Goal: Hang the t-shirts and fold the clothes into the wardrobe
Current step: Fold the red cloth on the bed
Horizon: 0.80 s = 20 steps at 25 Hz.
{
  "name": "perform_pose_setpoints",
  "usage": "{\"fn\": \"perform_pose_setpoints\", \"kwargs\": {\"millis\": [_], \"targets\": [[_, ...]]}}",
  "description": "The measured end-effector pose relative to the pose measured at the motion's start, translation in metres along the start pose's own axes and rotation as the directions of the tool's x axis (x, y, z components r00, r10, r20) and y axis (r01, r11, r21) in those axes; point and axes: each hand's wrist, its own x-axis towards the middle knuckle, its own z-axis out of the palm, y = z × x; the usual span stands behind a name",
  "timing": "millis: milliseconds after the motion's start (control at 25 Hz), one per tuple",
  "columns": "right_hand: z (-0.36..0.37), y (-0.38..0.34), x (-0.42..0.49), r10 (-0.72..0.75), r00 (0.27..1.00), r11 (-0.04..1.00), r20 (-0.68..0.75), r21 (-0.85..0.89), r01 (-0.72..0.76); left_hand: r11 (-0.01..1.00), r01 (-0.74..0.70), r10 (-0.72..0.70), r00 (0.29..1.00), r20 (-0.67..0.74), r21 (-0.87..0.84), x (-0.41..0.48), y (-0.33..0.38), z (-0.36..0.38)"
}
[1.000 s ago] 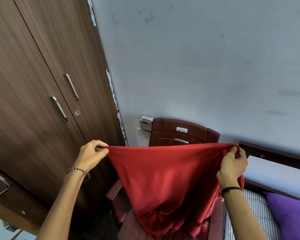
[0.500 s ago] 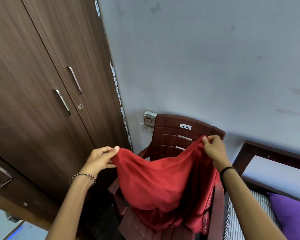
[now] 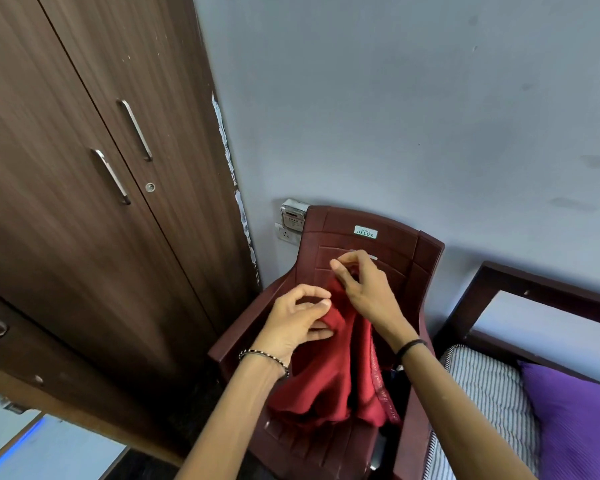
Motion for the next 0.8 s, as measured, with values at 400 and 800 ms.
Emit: {"fn": "perform_pose_setpoints", "kwargs": {"millis": [400,800], "targets": [[-0.01,0.002,-0.049,0.044,0.935,0.903,0.352,0.386,-0.187,0.969,0.08,-0.083,0.997,-0.001,-0.234,-0.01,-0.011,-0.006],[-0.029,0.013,-0.055,-0.101,0.95,0.904,0.295,0.425,-0.036,0.988,-0.1,0.096,0.995,0.041,0.117,-0.008,-0.009,0.01]]}}
